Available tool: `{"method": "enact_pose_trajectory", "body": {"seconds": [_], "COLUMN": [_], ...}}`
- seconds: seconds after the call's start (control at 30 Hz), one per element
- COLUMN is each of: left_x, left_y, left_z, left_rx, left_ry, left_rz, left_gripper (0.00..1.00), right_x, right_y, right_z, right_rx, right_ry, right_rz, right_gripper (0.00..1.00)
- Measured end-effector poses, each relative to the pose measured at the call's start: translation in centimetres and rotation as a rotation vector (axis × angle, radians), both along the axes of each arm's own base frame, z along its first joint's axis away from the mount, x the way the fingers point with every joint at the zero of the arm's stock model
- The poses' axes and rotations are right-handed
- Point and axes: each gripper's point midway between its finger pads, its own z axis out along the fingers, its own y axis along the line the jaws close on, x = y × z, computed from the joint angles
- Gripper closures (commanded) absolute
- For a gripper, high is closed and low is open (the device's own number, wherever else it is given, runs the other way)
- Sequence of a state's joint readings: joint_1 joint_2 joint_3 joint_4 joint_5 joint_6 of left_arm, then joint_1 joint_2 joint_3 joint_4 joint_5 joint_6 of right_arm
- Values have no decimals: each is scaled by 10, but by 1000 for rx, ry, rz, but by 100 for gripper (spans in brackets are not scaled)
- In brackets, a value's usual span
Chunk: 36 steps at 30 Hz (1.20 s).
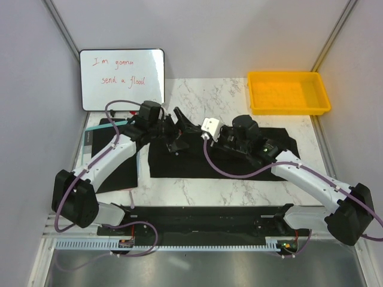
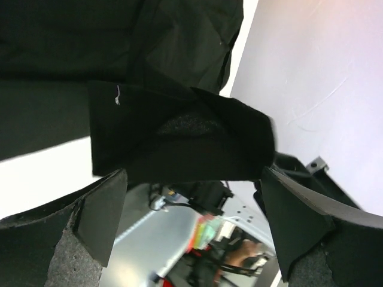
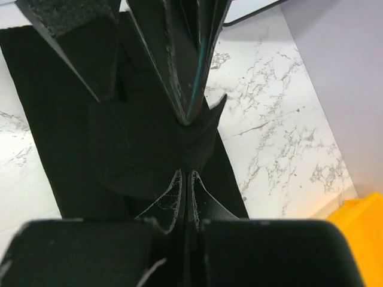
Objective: Fold and stack the long sleeve shirts
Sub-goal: Fold the shirt
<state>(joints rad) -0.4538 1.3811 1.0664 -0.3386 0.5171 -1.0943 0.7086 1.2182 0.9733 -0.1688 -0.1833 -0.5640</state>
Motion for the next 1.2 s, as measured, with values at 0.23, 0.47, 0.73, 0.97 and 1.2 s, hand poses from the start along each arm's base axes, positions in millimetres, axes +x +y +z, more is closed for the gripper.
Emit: {"method": "enact_pose_trajectory", "body": {"seconds": [0.23,0.47,0.73,0.97,1.2], "left_x": [-5,0,-4,-6,-8], "left_y": [-9,20,33,-1,-15], "left_z": [-27,-38,-30,-29,-45], "left_rx": [5,31,0,-59,-47], "left_ry": [205,259,255,290,353], "left_rz": [68,138,184,138,128], "left_gripper": [1,1,1,1,27], "right_x": [-12,-13,0,-9,-13], "right_y": [15,11,0,13,26], "right_z": [-3,-13,-29,-49,-39], "right_rx": [-53,-127,-199,-233,-216], "right_ry": [-65,-114,-128,-91,-91], "right_rz": [20,-6,-97,-80,-70], "right_gripper": [100,100,100,100,100]}}
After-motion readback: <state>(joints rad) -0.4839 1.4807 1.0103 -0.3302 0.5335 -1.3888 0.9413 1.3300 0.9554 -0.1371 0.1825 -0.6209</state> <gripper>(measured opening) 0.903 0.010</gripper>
